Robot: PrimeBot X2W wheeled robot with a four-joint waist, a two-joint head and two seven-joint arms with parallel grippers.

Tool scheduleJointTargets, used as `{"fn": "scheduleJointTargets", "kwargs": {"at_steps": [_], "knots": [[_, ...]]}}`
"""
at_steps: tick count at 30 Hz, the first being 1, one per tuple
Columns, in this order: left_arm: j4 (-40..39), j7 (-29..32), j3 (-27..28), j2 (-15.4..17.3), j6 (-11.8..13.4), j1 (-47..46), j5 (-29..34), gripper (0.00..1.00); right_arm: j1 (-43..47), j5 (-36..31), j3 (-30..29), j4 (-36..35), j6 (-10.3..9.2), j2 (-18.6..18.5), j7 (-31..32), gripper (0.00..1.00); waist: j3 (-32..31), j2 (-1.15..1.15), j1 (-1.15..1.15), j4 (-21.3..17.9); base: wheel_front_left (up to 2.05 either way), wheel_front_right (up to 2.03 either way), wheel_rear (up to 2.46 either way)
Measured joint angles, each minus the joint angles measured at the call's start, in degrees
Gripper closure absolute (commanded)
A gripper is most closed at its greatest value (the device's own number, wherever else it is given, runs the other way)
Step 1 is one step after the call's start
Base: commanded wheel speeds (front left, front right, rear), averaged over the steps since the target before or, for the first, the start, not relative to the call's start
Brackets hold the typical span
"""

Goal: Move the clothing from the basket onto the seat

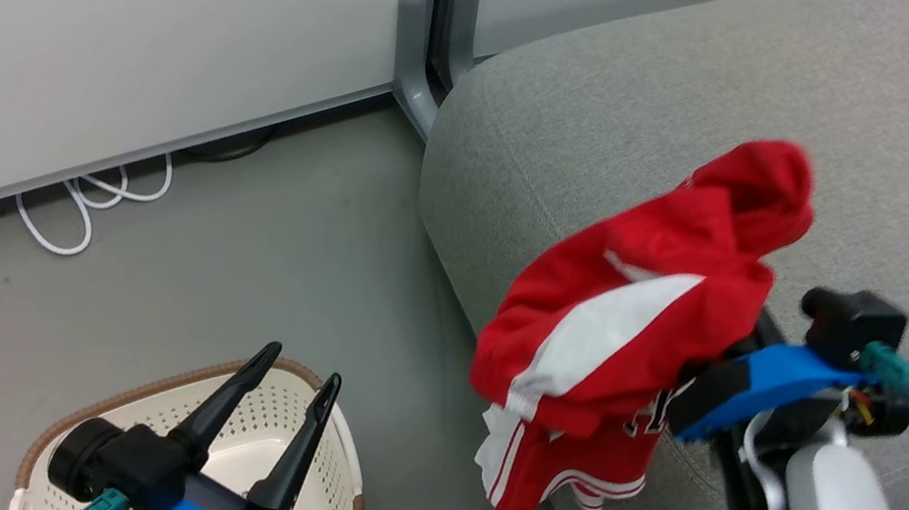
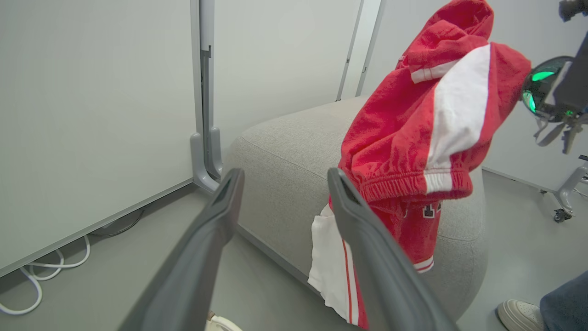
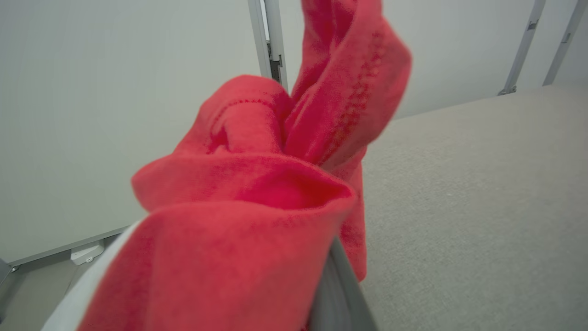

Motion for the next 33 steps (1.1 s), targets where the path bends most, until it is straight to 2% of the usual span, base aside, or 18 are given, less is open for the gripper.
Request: {"fn": "scheduleJointTargets", "kwargs": {"at_steps": [4,7,9,14,18,22,28,33], "knots": [[-1.21,0.00,-0.80,1.10,0.00,-2.75,0.43,0.00,-8.53,-1.54,-4.97,-2.23,0.00,-0.51,0.79,1.00,3.01,0.00,0.00,1.04,0.00,0.00,0.00],[-1.74,0.00,-2.01,2.48,0.00,-5.98,0.53,0.00,-15.83,-0.71,-9.66,-3.16,0.00,-3.20,2.63,1.00,6.21,0.00,0.00,2.18,0.00,0.00,0.00],[-2.04,0.01,-3.35,3.19,0.00,-8.08,0.55,0.00,-20.41,2.61,-12.61,-3.82,-0.01,-5.41,4.41,1.00,8.50,0.00,0.01,3.11,0.00,0.00,0.00],[-3.45,0.00,-5.01,5.35,0.00,-13.49,0.97,0.00,-31.43,5.80,-18.79,-4.24,0.00,-16.61,8.79,1.00,14.90,0.00,0.01,5.77,0.00,0.00,0.00],[-5.06,0.00,-5.94,7.76,0.00,-17.21,1.55,0.00,-37.24,5.94,-24.76,-2.79,0.00,-21.32,9.29,1.00,20.69,0.00,0.01,7.70,0.00,0.00,0.00],[-7.28,0.00,-6.22,9.75,0.00,-20.78,2.44,0.00,-39.14,7.48,-29.56,1.19,-0.01,-21.40,6.57,1.00,26.58,0.00,0.02,9.32,0.00,0.00,0.00],[-9.46,0.12,-5.44,12.11,0.01,-22.64,4.30,0.00,-36.77,5.64,-30.77,9.85,0.00,-19.56,-0.89,1.00,33.83,0.00,0.02,11.06,0.00,0.00,0.00],[-9.91,0.18,-5.41,12.30,0.65,-22.96,4.57,0.00,-33.56,2.26,-31.28,17.20,0.00,-18.68,-6.92,1.00,36.09,0.00,0.02,12.37,0.00,0.00,0.00]]}}
